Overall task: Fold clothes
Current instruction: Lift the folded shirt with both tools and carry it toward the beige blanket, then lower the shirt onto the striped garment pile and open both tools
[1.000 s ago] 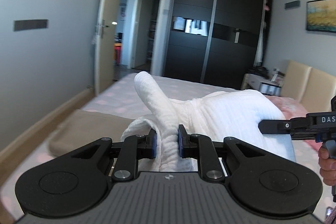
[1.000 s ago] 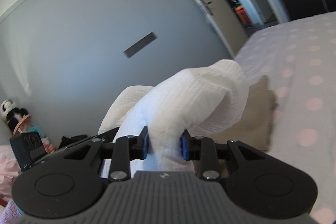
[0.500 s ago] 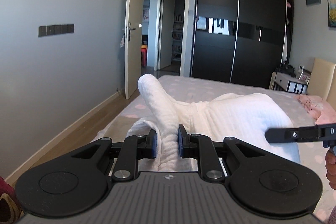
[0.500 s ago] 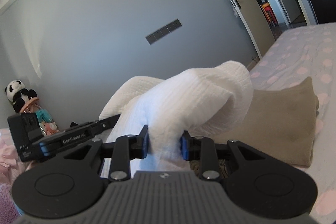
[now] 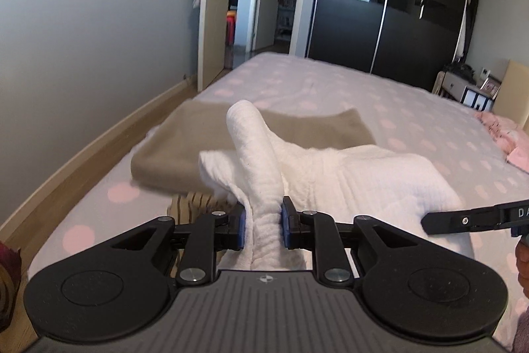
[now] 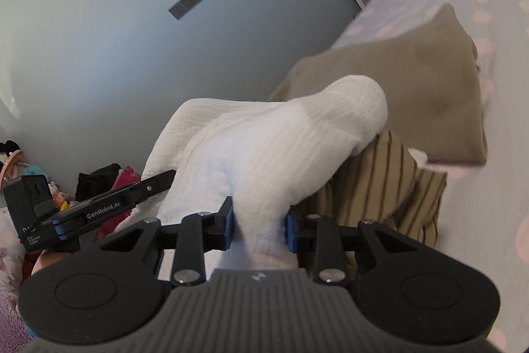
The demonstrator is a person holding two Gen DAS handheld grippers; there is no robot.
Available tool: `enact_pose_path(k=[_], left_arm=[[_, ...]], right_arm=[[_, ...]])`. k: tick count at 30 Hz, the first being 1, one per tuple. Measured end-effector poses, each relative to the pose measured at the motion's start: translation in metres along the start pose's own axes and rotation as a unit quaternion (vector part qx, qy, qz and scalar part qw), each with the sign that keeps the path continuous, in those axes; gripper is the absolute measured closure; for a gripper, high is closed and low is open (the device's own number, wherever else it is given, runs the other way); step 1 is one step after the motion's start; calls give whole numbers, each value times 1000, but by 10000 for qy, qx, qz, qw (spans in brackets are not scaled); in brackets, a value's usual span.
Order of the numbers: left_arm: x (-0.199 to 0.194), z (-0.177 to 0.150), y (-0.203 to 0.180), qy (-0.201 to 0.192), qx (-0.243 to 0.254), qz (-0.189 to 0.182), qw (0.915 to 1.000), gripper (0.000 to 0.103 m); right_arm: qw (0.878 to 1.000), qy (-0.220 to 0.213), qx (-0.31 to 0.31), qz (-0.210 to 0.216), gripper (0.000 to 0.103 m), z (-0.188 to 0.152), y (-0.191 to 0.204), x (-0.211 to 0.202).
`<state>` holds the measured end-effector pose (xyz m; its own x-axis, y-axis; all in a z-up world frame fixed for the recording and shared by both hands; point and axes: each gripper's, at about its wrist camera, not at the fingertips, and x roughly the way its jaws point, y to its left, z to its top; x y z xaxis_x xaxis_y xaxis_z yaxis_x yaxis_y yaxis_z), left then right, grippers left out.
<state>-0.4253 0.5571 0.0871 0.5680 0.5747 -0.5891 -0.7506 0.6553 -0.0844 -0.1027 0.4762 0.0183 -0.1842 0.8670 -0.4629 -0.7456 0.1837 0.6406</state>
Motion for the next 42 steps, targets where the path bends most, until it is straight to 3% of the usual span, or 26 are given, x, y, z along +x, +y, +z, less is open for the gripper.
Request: enact_pose_path(k=[3, 5, 9, 20, 31, 33, 35, 38, 42], left_arm=[[-4, -4, -1, 48, -1, 143, 9999, 71], [-11, -5, -2, 44, -41, 306, 9995, 50], [-32, -10, -1, 15, -82, 468, 9989, 42], [-91, -52, 13, -169, -750, 727, 9944, 29], [-77, -94, 33, 146, -1821, 378, 9825, 29], [-71, -96, 33, 136, -1928, 310, 9806, 32], [-68, -97, 33, 81, -1959, 207, 9804, 48], [-67, -95, 30, 6, -1801, 203, 9834, 70], [-76, -88, 23, -109, -1451, 277, 9890, 88]], right_arm=[[9998, -15, -179, -90, 58, -3, 3, 1], [9995, -53, -281, -147, 44, -3, 6, -2], [9992, -120, -345, -156, 37, -3, 6, -14], [9988, 59, -333, 344, 34, -47, 14, -58], [9975, 477, 126, 498, 34, -94, 1, -42], [9971, 490, 207, 544, 41, -95, 3, -37], [9966, 503, 262, 593, 59, -95, 5, -34], [9965, 516, 265, 607, 73, -94, 8, -34], [9954, 507, 222, 779, 82, -89, 15, -40]])
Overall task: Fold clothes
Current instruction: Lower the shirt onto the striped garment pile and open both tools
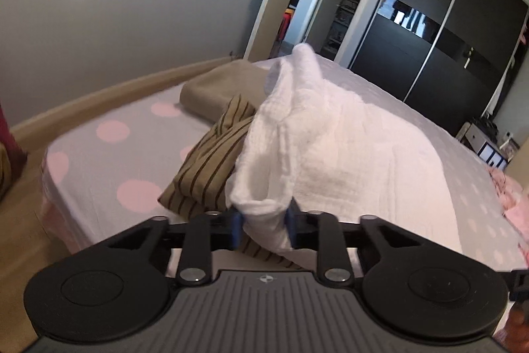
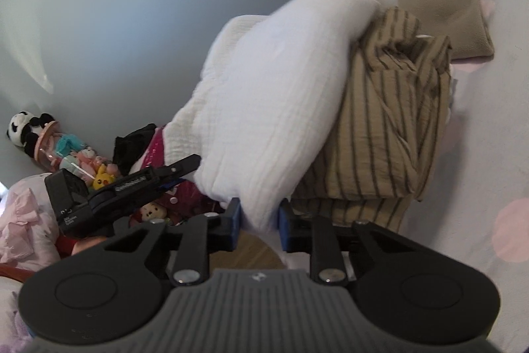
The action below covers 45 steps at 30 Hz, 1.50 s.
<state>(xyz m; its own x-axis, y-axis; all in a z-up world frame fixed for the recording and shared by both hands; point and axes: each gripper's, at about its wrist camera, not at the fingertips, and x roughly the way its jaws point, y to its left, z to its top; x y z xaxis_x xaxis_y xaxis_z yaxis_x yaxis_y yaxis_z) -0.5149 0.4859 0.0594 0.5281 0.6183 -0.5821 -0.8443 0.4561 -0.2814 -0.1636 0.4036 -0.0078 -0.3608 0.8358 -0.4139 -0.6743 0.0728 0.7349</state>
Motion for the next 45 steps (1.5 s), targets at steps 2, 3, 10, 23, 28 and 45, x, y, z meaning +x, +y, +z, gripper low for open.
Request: enact_pose_path(k=[2, 3, 10, 23, 28, 45], left_arm=[[-8, 7, -4, -46, 119, -13, 9999, 92], [-13, 11, -6, -73, 181, -18, 9998, 93], [-37, 30, -13, 163, 496, 311, 9982, 95], [-21, 18, -10, 615, 701, 507, 9944, 74], [-36, 44, -25, 219, 910, 550, 9941, 62], [85, 89, -80, 418, 1465, 165, 9882, 70]], right_arm=[[9999, -10, -40, 163, 83, 5, 8, -3], [9996, -15, -66, 259, 83, 8, 12, -5], [9979, 279, -287, 513, 84, 13, 36, -1], [9952, 597, -733, -262, 62, 2, 23, 1], [9888, 278, -1315, -654, 59, 26, 32, -23], [9546, -604, -2553, -1408, 70, 111, 43, 56]])
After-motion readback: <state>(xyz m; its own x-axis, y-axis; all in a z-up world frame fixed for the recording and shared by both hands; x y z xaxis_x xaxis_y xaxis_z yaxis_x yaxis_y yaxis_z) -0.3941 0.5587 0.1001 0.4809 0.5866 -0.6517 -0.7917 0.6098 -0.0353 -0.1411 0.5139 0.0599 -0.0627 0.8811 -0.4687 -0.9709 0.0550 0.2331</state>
